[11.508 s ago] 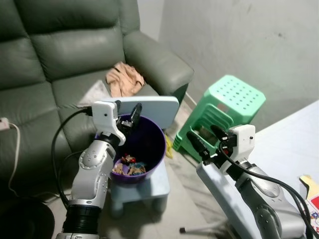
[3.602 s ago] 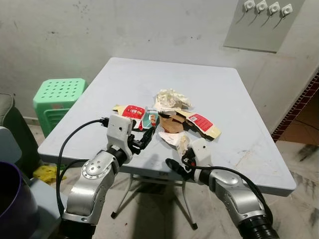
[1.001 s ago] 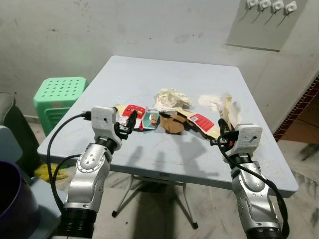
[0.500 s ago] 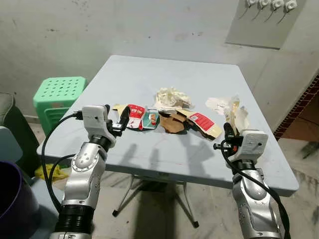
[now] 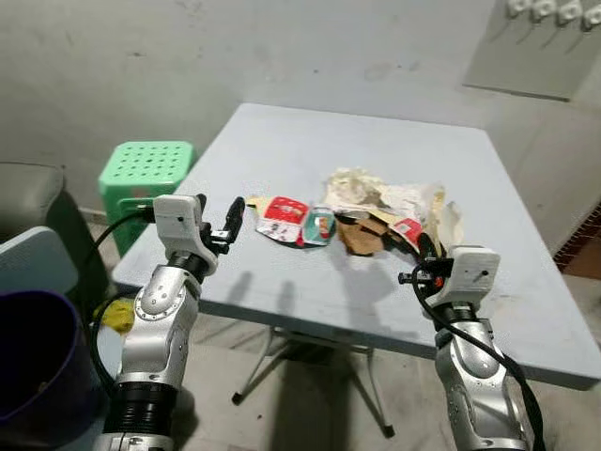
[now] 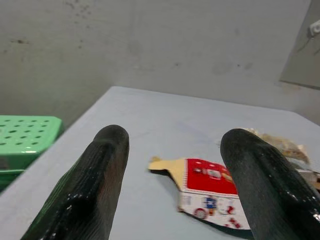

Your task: Picking trash to rubbish bin

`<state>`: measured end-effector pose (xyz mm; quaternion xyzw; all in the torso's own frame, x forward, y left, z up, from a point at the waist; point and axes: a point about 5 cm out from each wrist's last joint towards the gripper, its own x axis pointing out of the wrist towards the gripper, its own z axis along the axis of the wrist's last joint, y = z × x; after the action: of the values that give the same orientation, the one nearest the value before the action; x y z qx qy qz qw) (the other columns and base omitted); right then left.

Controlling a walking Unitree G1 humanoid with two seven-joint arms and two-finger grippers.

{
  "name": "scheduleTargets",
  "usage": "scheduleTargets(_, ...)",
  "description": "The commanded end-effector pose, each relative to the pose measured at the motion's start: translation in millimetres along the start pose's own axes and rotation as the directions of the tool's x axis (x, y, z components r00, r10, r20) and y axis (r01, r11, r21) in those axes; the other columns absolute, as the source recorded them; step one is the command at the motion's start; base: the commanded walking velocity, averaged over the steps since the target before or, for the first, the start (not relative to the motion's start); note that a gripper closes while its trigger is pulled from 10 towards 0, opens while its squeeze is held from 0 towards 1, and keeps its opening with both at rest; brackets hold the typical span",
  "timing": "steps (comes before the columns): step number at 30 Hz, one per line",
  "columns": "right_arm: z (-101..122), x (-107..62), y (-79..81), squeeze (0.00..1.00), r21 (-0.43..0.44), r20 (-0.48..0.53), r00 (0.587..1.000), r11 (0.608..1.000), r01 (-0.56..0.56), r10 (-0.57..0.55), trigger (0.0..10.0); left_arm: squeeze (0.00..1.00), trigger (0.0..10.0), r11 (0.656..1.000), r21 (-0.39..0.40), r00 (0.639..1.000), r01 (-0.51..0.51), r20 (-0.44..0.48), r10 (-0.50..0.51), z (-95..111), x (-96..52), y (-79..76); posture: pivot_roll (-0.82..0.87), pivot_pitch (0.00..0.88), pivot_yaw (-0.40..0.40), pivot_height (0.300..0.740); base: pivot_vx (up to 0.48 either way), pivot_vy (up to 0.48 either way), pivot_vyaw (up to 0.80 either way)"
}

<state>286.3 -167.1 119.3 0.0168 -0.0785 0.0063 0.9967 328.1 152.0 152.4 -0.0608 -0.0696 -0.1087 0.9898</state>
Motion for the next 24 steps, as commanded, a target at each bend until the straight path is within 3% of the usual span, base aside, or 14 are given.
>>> scheduleTargets(1,3.2,0.0,-2.2,0.0,-0.008,0.007,1.0,1.0,0.001,-0.001,10.0,0.0,10.0,1.0,0.006,1.0,0.002,-0.012,-0.001,-3.0,-0.5,0.5,0.01,0.0,-0.037,0.74,0.0,0.36,0.0)
scheduleTargets(24,-1.1,-5.6,0.5,0.0,-0.015,-0.021,1.0,1.0,-0.017,0.017,10.0,0.0,10.0,1.0,0.018,1.0,0.006,-0.025,-0.006,-5.0,-1.4,0.7,0.01,0.0,-0.04,0.74,0.0,0.376,0.0)
